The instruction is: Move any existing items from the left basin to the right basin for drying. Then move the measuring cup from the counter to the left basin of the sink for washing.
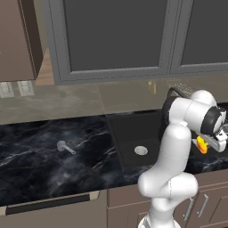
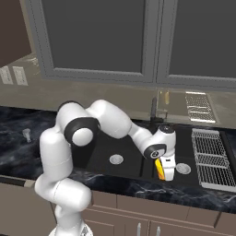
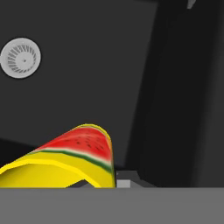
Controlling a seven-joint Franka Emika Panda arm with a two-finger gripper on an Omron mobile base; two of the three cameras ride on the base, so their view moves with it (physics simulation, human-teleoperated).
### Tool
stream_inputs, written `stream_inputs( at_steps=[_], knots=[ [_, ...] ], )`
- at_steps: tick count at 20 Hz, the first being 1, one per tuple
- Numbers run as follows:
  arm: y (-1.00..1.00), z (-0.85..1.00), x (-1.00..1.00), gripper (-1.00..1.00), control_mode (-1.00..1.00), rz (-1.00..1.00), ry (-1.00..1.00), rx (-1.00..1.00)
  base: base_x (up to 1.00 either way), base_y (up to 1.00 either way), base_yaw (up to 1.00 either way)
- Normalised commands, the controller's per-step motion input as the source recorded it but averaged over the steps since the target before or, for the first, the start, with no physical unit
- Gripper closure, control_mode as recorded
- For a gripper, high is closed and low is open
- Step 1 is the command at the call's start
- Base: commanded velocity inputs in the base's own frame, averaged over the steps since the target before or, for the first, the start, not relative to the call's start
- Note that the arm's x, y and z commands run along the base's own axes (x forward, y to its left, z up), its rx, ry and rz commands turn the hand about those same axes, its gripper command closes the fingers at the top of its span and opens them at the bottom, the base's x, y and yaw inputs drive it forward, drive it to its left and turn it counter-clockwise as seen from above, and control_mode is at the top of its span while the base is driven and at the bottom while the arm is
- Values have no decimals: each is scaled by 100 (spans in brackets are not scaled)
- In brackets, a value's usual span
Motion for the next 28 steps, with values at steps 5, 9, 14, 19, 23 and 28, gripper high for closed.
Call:
stream_inputs(
  at_steps=[5, 9, 14, 19, 23, 28],
  knots=[
    [0, -16, 4, 100, -100, 3, 1, 0, 0, 0, 0],
    [0, -17, 2, 100, -100, 3, 1, 0, 0, 0, 0],
    [-1, -15, 2, 100, -100, 3, 1, 1, 0, 0, 0],
    [0, -11, 0, 100, -100, 4, 1, 4, 0, 0, 0],
    [0, -10, 0, 100, -100, 4, 0, 4, 0, 0, 0],
    [0, -12, 0, 100, -100, 4, 1, 4, 0, 0, 0]
  ],
)
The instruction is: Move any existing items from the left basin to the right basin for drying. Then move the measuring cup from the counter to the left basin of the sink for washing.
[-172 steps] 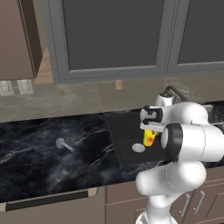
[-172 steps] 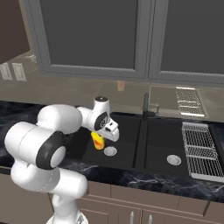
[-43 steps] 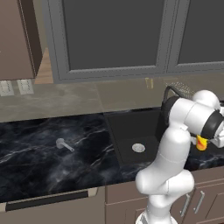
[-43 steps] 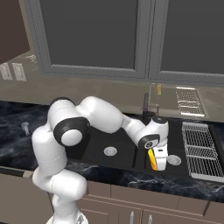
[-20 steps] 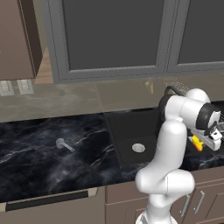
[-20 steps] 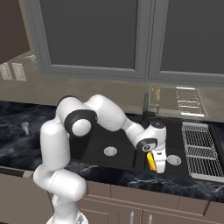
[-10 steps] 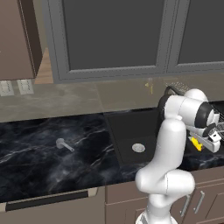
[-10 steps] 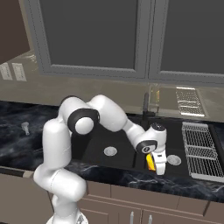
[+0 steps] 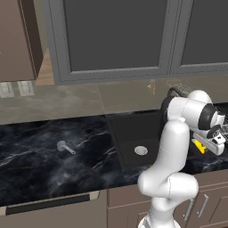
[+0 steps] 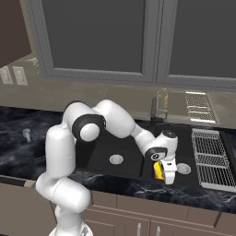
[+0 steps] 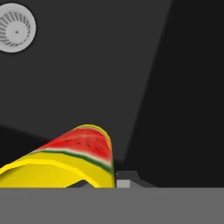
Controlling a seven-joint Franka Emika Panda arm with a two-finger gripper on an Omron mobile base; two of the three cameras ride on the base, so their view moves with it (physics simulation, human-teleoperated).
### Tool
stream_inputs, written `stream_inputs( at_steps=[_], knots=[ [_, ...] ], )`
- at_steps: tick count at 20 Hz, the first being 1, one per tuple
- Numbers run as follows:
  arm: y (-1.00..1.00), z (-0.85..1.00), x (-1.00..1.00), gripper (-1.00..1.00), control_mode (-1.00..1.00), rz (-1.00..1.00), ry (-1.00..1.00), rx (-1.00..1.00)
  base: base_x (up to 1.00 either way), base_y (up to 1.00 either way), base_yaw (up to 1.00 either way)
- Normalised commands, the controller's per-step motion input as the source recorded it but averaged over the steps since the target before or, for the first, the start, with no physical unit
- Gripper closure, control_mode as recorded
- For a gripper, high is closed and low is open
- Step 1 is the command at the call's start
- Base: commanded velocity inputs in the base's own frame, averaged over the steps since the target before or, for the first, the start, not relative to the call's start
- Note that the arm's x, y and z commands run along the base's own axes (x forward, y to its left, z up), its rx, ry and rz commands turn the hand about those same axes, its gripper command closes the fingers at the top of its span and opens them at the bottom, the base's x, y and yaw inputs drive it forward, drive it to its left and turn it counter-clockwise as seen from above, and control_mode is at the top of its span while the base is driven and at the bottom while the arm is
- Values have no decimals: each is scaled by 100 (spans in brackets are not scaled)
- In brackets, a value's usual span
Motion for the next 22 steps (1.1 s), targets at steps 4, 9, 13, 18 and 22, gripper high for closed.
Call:
stream_inputs(
  at_steps=[4, 9, 13, 18, 22],
  knots=[
    [0, -14, 0, 100, -100, 4, 2, 2, 0, 0, 0],
    [0, -11, 0, -100, -100, 3, 2, 1, 0, 0, 0],
    [0, 0, 0, -100, -100, 2, 0, 2, 0, 0, 0],
    [0, 2, -6, -100, -100, 0, 0, 5, 0, 0, 0],
    [0, 25, -17, -100, -100, 0, -3, 6, 0, 0, 0]
  ],
)
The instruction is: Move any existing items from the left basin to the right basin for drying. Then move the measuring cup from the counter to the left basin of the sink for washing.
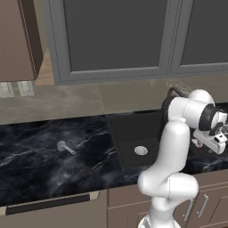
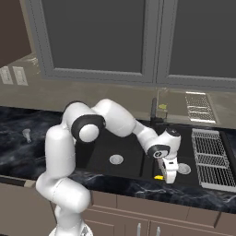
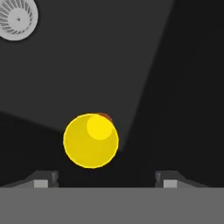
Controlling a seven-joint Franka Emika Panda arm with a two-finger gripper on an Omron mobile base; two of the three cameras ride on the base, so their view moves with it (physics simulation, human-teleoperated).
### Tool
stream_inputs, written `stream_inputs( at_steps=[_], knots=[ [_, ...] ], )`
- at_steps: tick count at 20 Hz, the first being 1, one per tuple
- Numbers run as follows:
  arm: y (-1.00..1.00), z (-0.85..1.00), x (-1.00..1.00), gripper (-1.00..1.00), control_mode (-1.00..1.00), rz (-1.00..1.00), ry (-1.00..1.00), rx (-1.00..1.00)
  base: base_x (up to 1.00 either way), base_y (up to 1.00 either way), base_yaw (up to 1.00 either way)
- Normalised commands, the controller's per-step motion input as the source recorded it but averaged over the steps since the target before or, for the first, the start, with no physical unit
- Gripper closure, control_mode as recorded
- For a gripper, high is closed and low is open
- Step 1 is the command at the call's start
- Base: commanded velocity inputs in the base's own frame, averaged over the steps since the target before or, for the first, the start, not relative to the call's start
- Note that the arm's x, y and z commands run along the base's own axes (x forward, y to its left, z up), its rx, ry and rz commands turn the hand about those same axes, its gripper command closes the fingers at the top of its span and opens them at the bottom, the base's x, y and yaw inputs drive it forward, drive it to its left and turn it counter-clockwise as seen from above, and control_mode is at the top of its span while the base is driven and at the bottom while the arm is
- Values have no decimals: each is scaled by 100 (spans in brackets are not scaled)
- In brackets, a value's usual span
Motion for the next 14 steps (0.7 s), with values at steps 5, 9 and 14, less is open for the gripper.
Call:
stream_inputs(
  at_steps=[5, 9, 14],
  knots=[
    [0, 38, -13, -100, -100, 0, 0, 5, 0, 0, 0],
    [0, 54, -7, -100, -100, 0, 0, 1, 0, 0, 0],
    [3, 54, -1, -100, -100, 0, 0, 0, 0, 0, 0]
  ],
)
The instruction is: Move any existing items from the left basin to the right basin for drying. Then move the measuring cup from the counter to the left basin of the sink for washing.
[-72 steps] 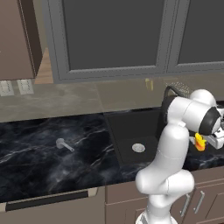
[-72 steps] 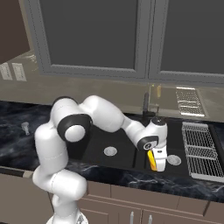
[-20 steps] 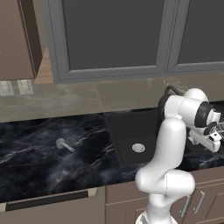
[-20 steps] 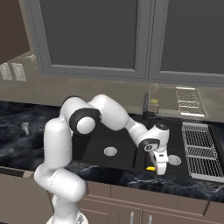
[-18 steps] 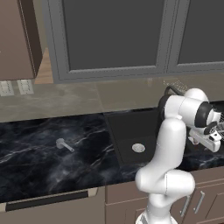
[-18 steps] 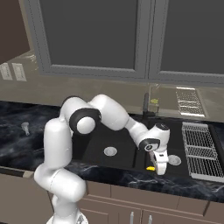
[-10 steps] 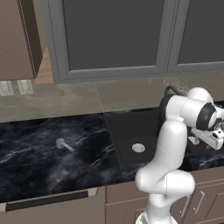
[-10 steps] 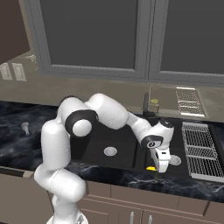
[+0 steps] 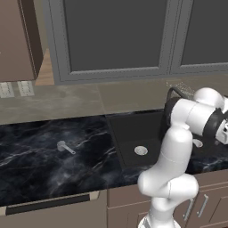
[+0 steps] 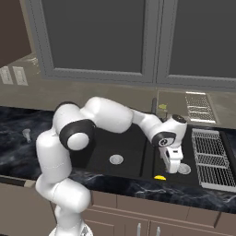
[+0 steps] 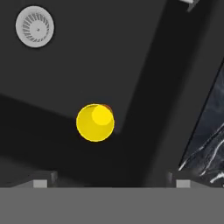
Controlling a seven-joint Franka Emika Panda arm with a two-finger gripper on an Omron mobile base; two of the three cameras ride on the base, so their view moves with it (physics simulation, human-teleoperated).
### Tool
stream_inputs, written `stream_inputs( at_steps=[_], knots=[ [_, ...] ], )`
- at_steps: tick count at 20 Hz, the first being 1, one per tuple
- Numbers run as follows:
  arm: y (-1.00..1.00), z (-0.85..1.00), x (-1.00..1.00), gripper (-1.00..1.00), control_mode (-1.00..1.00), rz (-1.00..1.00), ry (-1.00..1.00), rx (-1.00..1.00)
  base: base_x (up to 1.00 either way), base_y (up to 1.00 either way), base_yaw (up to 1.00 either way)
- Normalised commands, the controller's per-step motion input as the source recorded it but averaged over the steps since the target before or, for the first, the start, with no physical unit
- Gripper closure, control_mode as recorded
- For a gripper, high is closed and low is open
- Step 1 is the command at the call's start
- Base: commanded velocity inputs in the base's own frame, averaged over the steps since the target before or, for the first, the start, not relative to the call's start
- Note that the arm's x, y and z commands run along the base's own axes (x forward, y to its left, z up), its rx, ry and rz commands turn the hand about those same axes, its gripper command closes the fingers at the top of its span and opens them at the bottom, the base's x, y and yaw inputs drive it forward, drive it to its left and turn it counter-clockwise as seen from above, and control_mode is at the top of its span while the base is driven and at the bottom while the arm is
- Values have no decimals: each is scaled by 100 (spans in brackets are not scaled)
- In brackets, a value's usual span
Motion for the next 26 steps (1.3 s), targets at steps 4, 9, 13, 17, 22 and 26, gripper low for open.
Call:
stream_inputs(
  at_steps=[4, 9, 13, 17, 22, 26],
  knots=[
    [14, 48, -10, -100, -100, 0, 0, 0, 0, 0, 0],
    [31, 39, -16, -100, -100, 0, 0, 0, 0, 0, 0],
    [45, 34, -23, -100, -100, 0, 0, 0, 0, 0, 0],
    [53, 30, -22, -100, -100, 0, 0, 0, 0, 0, 0],
    [57, 25, -16, -100, -100, 0, 0, 0, 0, 0, 0],
    [61, 25, -7, -100, -100, 3, 0, 0, 0, 0, 0]
  ],
)
